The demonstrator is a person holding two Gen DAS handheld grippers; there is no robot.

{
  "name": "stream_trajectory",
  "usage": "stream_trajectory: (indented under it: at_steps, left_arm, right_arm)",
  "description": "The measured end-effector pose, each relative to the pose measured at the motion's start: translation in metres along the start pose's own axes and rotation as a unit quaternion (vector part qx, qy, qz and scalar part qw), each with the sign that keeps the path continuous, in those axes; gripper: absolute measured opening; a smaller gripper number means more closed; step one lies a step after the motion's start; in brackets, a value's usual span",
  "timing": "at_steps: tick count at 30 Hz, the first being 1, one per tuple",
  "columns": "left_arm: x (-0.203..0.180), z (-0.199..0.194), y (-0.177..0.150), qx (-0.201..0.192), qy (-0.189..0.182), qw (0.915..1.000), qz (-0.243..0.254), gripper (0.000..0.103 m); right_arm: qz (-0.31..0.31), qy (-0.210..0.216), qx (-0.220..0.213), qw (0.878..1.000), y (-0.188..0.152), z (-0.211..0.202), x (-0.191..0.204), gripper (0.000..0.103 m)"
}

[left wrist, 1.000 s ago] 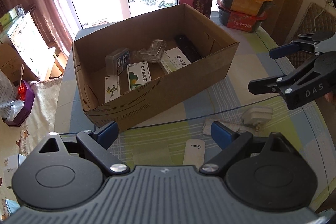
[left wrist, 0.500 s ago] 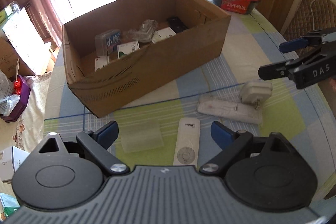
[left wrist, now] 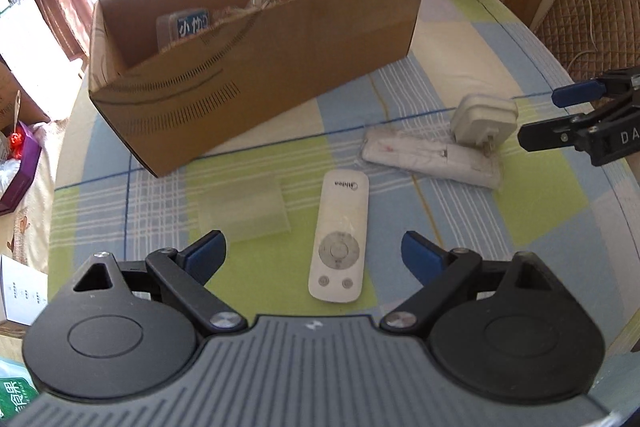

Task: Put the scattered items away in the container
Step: 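Grasp the white Midea remote with left tool while right tool grasps the white plug adapter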

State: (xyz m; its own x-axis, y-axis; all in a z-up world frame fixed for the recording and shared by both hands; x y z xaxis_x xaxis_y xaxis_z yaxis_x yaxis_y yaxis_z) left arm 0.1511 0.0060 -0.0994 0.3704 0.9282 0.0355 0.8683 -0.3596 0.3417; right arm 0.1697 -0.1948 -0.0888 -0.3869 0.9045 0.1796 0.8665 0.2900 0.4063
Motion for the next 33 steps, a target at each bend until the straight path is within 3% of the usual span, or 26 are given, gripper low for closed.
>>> stream_trajectory:
  at_steps: [8,17,24,33]
  left_arm:
    - [-0.006,0.025,-0.017,0.023,-0.002,0.9996,0.014,0.092]
    - [-0.010,0.045,-0.021,0.025,-0.012,0.9989,0.037,0.085]
    - [-0.009,0.065,-0.010,0.030,-0.019,0.9983,0.046,0.082]
    - [-0.012,0.083,0.004,0.028,-0.028,0.9990,0.021,0.077]
  right_arm:
    - [0.028,-0.006,0.033,0.999,-0.032,0.021,-0.011,0.103]
    - [0.028,-0.016,0.047,0.998,-0.042,0.034,-0.017,0.103]
    - [0.039,-0.020,0.052,0.998,-0.041,0.038,-0.024,0.103]
    - [0.035,-0.024,0.049,0.998,-0.041,0.036,-0.028,0.103]
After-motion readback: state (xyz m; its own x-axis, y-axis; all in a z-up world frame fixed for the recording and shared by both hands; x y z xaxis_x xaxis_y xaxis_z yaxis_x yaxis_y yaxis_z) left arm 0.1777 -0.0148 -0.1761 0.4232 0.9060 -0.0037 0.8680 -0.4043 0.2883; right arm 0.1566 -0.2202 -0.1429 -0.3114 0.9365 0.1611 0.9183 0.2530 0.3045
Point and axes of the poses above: each gripper's, at about its wrist camera, not at the fingertips, and z roughly the way its jaws point, x to its left, y to its top, the point moved 8 cm from there along z, roughly the way its jaws point, and after that the axes turned 9 degrees about x, right-handed, at the moved point
